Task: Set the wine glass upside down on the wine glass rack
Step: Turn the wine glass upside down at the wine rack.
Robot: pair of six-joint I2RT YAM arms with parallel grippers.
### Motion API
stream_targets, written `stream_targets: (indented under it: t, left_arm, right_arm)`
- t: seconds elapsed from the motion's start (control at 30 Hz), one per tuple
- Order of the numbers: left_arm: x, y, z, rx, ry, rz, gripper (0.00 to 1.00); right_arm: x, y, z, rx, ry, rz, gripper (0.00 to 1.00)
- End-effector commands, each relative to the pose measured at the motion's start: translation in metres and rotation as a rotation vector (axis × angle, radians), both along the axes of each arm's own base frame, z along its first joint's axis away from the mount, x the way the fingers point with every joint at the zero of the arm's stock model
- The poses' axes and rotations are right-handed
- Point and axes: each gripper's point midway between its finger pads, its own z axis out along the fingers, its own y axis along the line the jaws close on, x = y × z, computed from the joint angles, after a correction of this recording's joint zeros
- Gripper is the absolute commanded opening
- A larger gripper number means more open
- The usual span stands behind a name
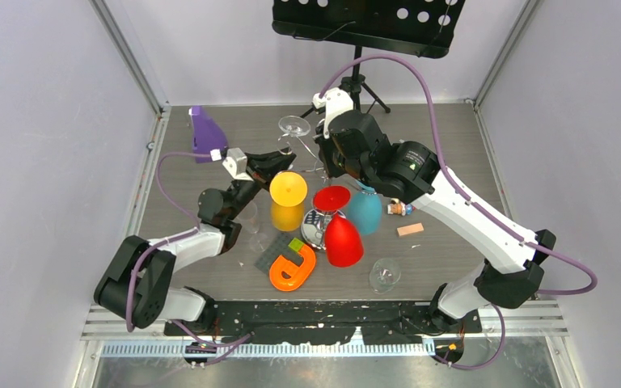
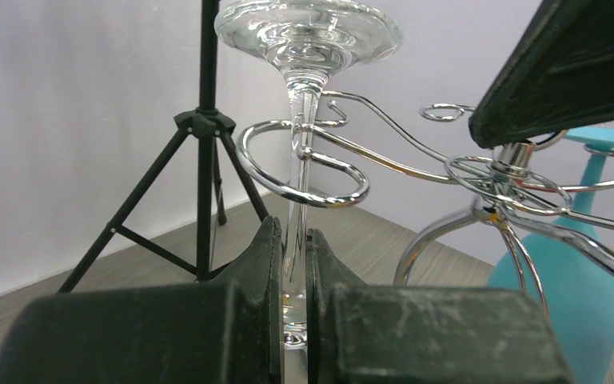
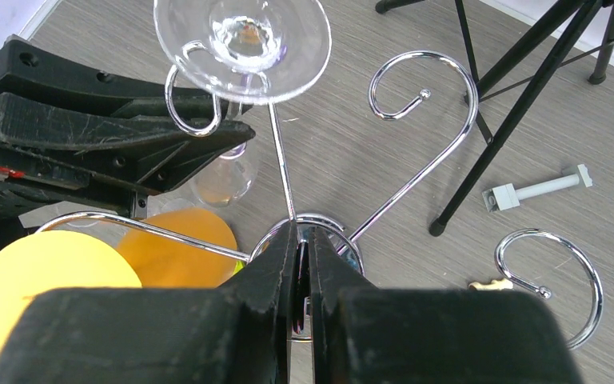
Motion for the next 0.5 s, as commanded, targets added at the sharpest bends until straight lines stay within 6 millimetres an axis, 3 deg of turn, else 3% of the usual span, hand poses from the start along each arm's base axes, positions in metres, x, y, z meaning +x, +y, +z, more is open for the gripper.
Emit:
stream_targets:
  t: [0.0, 0.2, 0.47]
  left_arm:
    - [0.003, 0.013, 0.044, -0.100, -0.124, 0.074, 0.00]
    - [0.006, 0.022, 0.045, -0.117, -0.118, 0.123, 0.00]
    - [-0.011, 0.023, 0.048, -0.094, -0.157, 0.097, 0.00]
  right_arm:
    - [-0.011, 0.004, 0.012, 0.058, 0.002, 0.045, 0.05]
    - [-0.011, 0.004, 0.011, 0.052, 0.003, 0.047, 0.05]
    - [-0.011, 0.004, 0.011, 0.053, 0.004, 0.046, 0.05]
